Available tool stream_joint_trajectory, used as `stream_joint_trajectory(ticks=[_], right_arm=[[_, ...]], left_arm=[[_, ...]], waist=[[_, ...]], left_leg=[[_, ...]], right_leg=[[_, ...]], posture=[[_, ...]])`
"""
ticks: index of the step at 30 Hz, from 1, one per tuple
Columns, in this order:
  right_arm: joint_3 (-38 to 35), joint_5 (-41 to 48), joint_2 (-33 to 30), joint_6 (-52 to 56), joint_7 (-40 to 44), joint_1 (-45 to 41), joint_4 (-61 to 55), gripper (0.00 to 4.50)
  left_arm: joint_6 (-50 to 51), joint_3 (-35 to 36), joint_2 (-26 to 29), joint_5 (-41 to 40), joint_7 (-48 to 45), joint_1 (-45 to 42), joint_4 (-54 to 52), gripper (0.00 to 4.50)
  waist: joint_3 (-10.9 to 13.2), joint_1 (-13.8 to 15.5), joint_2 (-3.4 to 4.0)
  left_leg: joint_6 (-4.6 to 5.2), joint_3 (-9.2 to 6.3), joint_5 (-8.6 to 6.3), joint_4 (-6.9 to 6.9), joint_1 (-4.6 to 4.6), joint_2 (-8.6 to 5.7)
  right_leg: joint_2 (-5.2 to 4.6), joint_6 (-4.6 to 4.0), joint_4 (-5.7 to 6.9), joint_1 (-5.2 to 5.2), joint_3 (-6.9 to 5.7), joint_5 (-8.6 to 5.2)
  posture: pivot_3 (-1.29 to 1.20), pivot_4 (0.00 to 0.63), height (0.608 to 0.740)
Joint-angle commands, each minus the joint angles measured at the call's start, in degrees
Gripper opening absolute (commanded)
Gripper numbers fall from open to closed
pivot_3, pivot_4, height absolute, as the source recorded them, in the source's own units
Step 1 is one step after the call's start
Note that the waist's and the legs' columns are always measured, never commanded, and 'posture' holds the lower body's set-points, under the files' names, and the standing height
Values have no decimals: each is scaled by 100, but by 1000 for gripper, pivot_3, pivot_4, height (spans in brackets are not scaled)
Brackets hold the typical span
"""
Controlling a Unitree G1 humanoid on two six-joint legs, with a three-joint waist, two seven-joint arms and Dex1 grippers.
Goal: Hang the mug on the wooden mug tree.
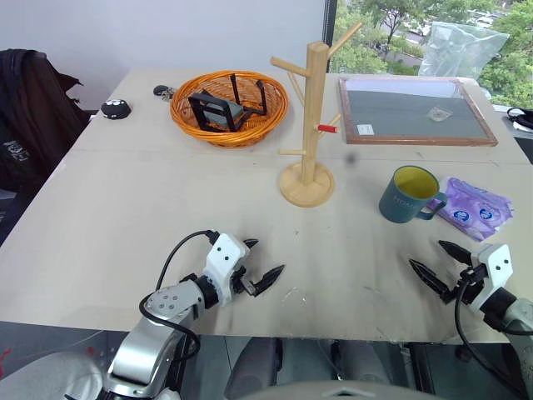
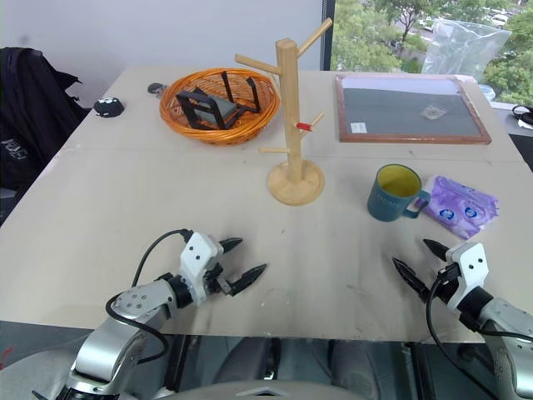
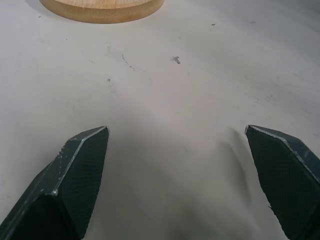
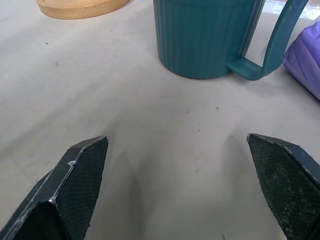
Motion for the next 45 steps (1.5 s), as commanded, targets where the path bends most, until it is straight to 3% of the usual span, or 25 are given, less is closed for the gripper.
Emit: stream_joint_trajectory(ticks=[1,21,30,36,45], right_arm=[[-121,18,-62,-143,22,-12,-76,4492],[-177,-31,117,-144,-382,-319,64,4492],[-216,-144,398,106,-1340,-1101,317,4492],[-52,-417,460,81,-1670,-1580,754,4492],[-16,-488,638,-61,-1807,-1842,879,4492]], left_arm=[[-120,96,7,-59,-27,-51,-222,4500],[-83,110,59,-95,-162,-385,-159,4500],[495,-141,358,-799,-852,-1021,-798,4500],[1023,35,613,-1685,-1304,-1579,-1032,4500],[1034,1,636,-1741,-1175,-1750,-1149,4500]], waist=[[0,0,0],[0,-3,0],[1,-4,2],[2,-13,3],[4,-18,6]], left_leg=[[0,0,0,0,0,0],[0,0,0,0,1,0],[-2,1,1,0,0,-2],[-2,2,1,1,0,-5],[-2,4,2,1,-1,-6]], right_leg=[[0,0,0,0,0,0],[1,0,0,0,0,0],[1,0,1,-1,-1,1],[3,1,2,-1,-1,1],[7,1,2,-3,1,0]], posture=[[0,150,737],[0,150,737],[0,150,737],[0,150,737],[0,150,737]])
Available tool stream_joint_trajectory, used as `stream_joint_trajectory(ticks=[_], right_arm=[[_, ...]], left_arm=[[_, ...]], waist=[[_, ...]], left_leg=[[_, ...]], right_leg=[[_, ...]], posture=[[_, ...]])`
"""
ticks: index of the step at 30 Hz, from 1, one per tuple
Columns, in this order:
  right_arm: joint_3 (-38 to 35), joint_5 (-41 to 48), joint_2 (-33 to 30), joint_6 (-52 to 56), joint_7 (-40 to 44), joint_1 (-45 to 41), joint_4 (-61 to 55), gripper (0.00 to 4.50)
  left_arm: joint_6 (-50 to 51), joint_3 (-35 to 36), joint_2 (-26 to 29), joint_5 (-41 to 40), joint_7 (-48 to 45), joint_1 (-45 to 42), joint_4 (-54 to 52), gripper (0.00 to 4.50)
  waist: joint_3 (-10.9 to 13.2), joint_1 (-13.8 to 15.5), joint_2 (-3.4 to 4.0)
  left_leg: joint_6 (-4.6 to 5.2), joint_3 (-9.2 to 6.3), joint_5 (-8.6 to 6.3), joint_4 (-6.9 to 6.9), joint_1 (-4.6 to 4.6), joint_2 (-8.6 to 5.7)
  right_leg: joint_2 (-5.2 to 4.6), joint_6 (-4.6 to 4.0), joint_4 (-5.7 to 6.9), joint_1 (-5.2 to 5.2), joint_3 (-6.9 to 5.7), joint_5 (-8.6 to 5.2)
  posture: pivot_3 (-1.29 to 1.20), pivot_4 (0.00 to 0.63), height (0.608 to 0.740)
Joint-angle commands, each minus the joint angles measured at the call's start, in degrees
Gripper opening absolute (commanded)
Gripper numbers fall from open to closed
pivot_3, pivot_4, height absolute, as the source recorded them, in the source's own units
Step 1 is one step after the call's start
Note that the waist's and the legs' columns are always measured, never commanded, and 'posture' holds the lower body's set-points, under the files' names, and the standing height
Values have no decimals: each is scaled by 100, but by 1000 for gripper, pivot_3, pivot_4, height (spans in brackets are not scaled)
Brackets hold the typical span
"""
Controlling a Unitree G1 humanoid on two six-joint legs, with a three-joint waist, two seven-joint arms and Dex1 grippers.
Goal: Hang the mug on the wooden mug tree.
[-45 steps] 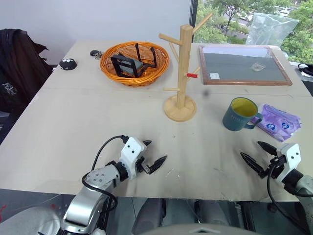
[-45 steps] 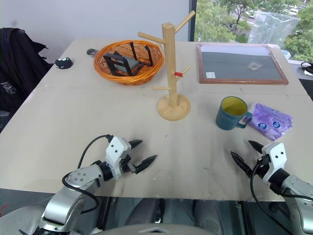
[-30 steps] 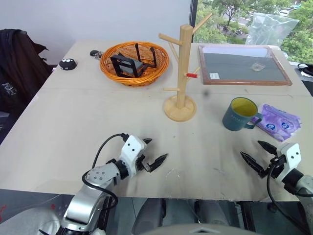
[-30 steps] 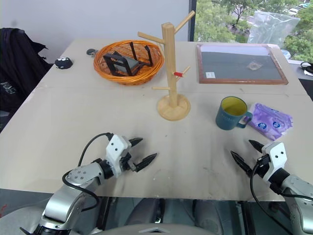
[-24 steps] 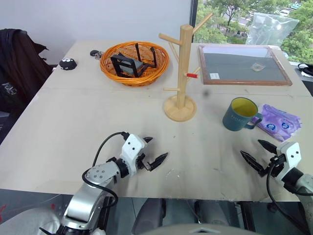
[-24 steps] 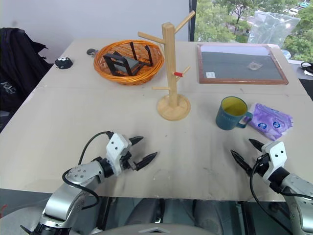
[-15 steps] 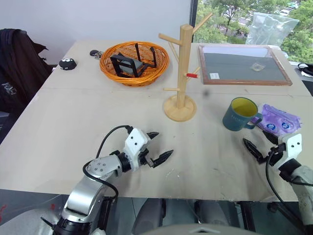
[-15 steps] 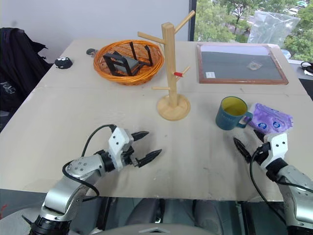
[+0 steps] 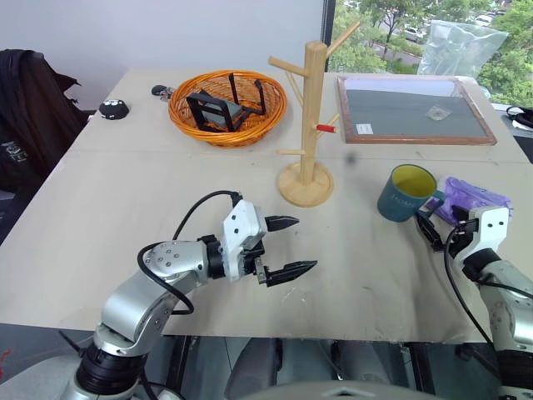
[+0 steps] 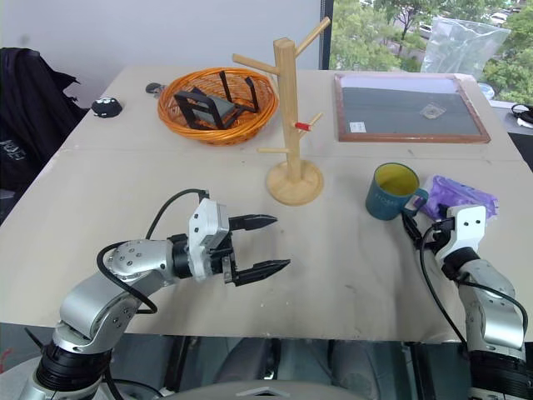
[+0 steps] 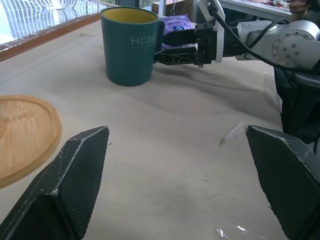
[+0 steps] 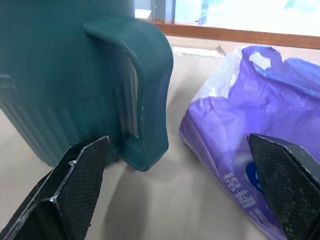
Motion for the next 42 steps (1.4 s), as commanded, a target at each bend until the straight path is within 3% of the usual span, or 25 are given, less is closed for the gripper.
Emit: stream_joint_trajectory(ticks=[1,5,9,11,20,26,34,38,42], right_arm=[[-8,-46,22,-186,-51,-111,-24,4492],[67,-131,56,-272,-15,-203,75,2684],[111,-151,56,-310,-9,-303,177,592],[139,-174,56,-342,-10,-369,254,52],[165,-75,7,-293,104,-544,250,52],[471,163,-902,468,1080,-858,-465,52],[1164,742,-2127,2512,1865,-2927,-1321,52],[1744,863,-2053,3305,1970,-4114,-1418,52],[2197,888,-1845,3762,1986,-4706,-1497,52]], left_arm=[[-21,43,-16,-121,75,-54,-314,4500],[-31,31,-9,-125,113,-2,-355,4500],[-62,58,12,-129,105,-22,-304,4500],[-77,56,10,-109,99,-52,-254,4500],[-116,31,-58,-44,171,-78,-197,4500],[-137,371,-476,-366,528,-8,-170,4500],[-401,1082,-854,-661,900,187,-218,4500],[-539,1353,-833,-759,953,432,-290,4500],[-667,1736,-820,-908,1005,757,-406,4500]], waist=[[0,-1,0],[0,-2,0],[1,-2,1],[1,-3,1],[2,-5,3],[7,-3,7],[11,-36,9],[13,6,3],[12,14,0]], left_leg=[[0,0,0,0,0,0],[0,0,0,0,1,0],[0,2,0,0,0,0],[-1,2,0,0,0,0],[-18,4,10,0,-5,-1],[-15,6,9,2,-9,0],[-1,6,1,2,-21,4],[-22,-5,12,1,-32,4],[-26,-21,15,11,-75,3]], right_leg=[[0,0,0,0,0,0],[1,0,0,0,0,0],[1,0,0,-1,2,0],[1,0,0,-1,2,0],[1,0,1,-7,3,0],[-1,1,0,-9,6,1],[1,0,2,-26,6,1],[1,-1,-6,-32,-3,1],[-9,0,-10,-57,-18,1]], posture=[[0,150,737],[0,150,737],[0,150,737],[0,150,737],[0,150,737],[0,150,737],[0,150,737],[0,150,737],[0,150,737]])
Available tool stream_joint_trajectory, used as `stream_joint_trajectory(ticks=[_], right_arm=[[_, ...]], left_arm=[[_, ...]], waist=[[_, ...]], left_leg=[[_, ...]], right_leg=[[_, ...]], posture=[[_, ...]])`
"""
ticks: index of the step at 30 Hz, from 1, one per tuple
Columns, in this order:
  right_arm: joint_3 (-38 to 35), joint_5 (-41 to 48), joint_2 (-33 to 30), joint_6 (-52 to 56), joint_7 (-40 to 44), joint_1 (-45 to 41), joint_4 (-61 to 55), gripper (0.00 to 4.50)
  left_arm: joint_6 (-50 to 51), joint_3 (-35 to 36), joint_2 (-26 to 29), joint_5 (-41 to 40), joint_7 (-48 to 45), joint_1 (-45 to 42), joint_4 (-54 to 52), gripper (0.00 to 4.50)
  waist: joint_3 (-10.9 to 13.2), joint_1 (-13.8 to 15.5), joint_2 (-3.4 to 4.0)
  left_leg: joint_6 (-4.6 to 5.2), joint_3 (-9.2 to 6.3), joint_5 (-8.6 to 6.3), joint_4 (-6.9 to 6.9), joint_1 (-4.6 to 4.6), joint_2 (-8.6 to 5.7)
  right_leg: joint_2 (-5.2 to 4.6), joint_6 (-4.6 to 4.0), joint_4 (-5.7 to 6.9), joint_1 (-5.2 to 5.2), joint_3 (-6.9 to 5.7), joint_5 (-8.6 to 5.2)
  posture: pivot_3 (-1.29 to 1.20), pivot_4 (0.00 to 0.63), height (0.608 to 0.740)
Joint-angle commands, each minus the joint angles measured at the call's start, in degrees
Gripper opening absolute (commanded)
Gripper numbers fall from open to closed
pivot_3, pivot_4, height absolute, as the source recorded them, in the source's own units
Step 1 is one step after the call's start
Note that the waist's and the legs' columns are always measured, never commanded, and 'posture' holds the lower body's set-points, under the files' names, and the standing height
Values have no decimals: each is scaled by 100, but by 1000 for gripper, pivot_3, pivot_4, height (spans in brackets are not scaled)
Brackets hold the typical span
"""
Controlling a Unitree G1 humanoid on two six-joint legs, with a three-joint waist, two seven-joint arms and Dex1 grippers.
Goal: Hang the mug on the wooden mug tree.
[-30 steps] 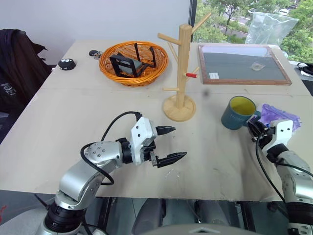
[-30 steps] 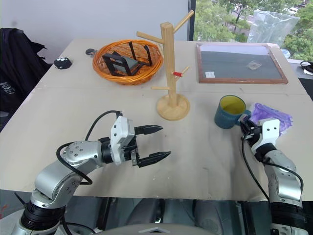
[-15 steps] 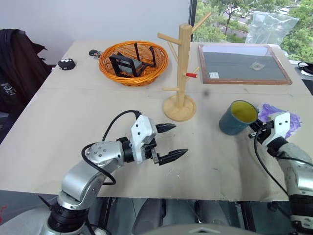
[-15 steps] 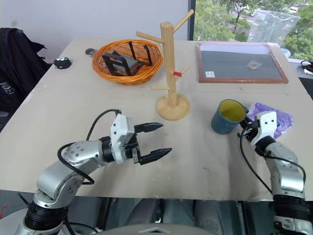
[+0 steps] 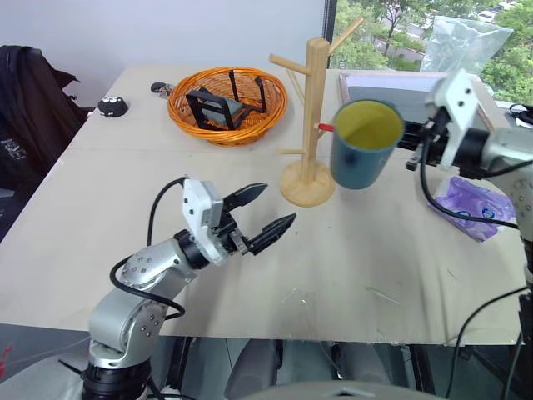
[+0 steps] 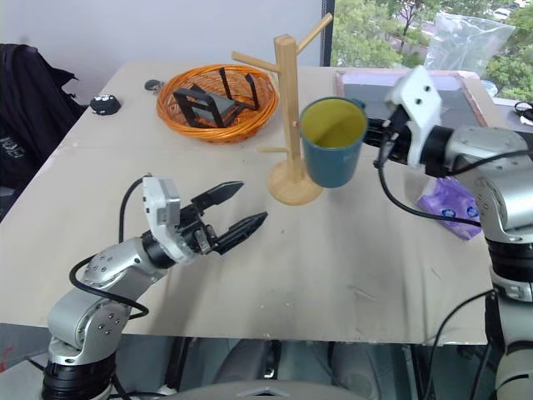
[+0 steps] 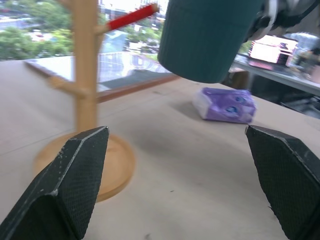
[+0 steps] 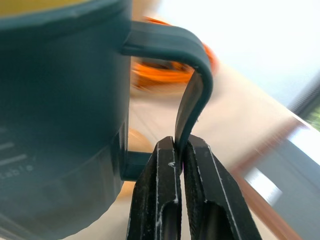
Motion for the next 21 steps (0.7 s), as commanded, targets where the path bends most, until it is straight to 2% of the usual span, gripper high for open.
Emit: stream_joint_trajectory(ticks=[1,21], right_arm=[[251,50,138,412,-7,-451,-226,52],[779,-328,473,1162,-212,-1192,171,52]], left_arm=[[-263,439,59,-231,42,249,-374,4500],[-489,294,116,-175,16,295,-345,4500]], waist=[[0,-12,-1],[1,-37,-1]], left_leg=[[0,4,0,0,-9,-2],[-2,11,1,-1,-27,-4]], right_leg=[[-5,0,2,-11,3,1],[-2,0,7,-36,4,1]], posture=[[0,150,737],[0,150,737]])
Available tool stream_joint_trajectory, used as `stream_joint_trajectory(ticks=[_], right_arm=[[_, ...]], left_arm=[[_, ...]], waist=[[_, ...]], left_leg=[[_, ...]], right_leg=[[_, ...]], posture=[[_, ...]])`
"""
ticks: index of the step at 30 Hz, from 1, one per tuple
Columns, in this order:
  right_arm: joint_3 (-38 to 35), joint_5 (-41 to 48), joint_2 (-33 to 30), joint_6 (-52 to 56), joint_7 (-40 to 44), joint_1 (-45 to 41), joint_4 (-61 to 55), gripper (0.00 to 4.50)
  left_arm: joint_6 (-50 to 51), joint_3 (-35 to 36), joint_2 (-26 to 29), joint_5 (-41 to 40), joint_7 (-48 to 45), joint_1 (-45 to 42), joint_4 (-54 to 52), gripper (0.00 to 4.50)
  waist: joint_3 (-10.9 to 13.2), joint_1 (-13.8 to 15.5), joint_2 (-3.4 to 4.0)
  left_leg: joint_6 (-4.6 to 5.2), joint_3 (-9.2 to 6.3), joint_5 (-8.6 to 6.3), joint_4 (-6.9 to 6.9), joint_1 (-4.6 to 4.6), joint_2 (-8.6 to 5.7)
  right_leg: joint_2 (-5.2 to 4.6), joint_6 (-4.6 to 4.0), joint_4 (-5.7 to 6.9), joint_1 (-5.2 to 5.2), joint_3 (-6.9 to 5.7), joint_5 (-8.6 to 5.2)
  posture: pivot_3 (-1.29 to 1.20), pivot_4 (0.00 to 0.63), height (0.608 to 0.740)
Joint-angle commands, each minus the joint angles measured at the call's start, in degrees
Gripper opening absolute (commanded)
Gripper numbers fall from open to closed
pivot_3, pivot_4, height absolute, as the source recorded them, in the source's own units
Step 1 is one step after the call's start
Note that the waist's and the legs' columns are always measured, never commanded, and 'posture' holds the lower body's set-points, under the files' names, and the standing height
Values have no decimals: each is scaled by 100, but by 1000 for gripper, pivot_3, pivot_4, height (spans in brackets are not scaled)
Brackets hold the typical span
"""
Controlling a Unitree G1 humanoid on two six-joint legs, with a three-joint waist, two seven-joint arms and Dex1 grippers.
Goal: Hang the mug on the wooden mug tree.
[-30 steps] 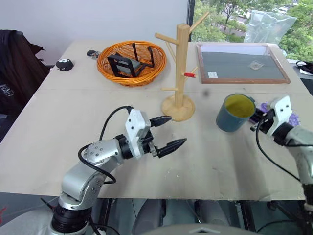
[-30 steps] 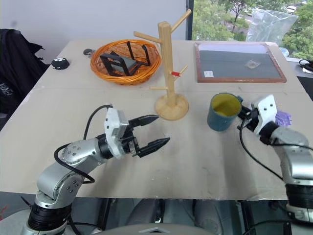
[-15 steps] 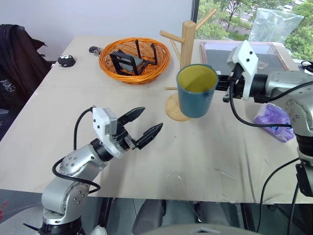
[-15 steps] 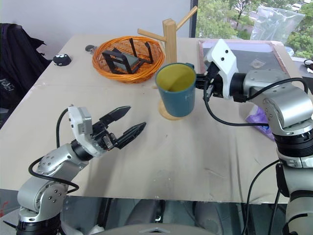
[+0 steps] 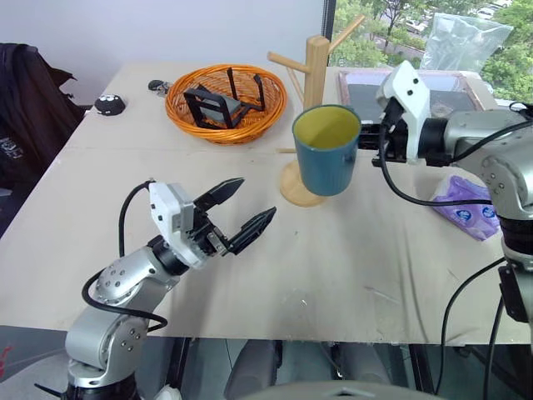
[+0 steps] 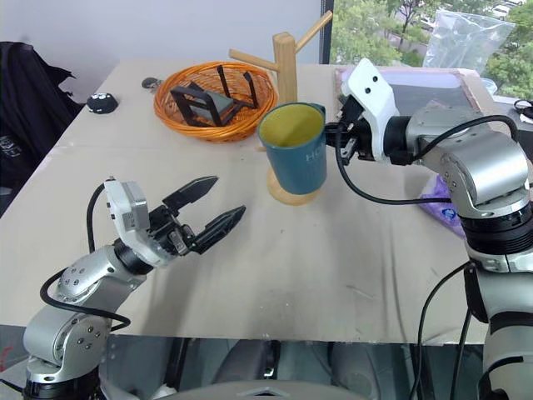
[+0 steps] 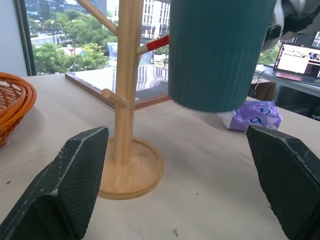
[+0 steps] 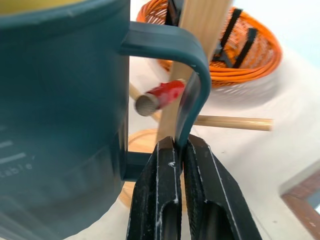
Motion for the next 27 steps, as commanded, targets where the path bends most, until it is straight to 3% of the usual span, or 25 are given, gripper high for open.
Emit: stream_joint_trajectory(ticks=[1,7,8,11,17,27], right_arm=[[85,-214,104,-1,-135,-280,55,52],[139,-360,195,15,-164,-244,60,52],[136,-373,207,18,-172,-236,55,308],[98,-406,222,-2,-208,-193,34,1407],[3,-455,234,-48,-287,-65,1,4382],[-579,-266,30,102,-326,98,-183,4447]], left_arm=[[-155,-75,39,2,-42,-49,-90,4500],[-177,-134,45,-39,-48,-6,-74,4500],[-175,-153,45,-40,-54,4,-78,4500],[-171,-205,42,-42,-67,32,-76,4500],[-156,-227,94,-47,-142,-82,45,4500],[-281,-305,129,30,-395,-438,425,4500]], waist=[[0,-2,0],[0,0,0],[0,-2,0],[0,-2,0],[0,-2,0],[0,7,-1]], left_leg=[[0,0,0,0,0,0],[-1,2,0,-1,-1,0],[0,2,0,-1,-1,0],[-1,2,0,-2,-1,0],[-1,2,0,-2,-1,-1],[-1,2,1,-1,-1,-3]], right_leg=[[0,0,0,0,0,0],[0,0,2,-5,1,0],[0,0,1,-5,1,0],[0,0,2,-6,1,0],[1,0,3,-6,1,0],[2,0,4,-6,1,0]], posture=[[0,150,737],[0,150,737],[0,150,737],[0,150,737],[0,150,737],[0,150,737]])
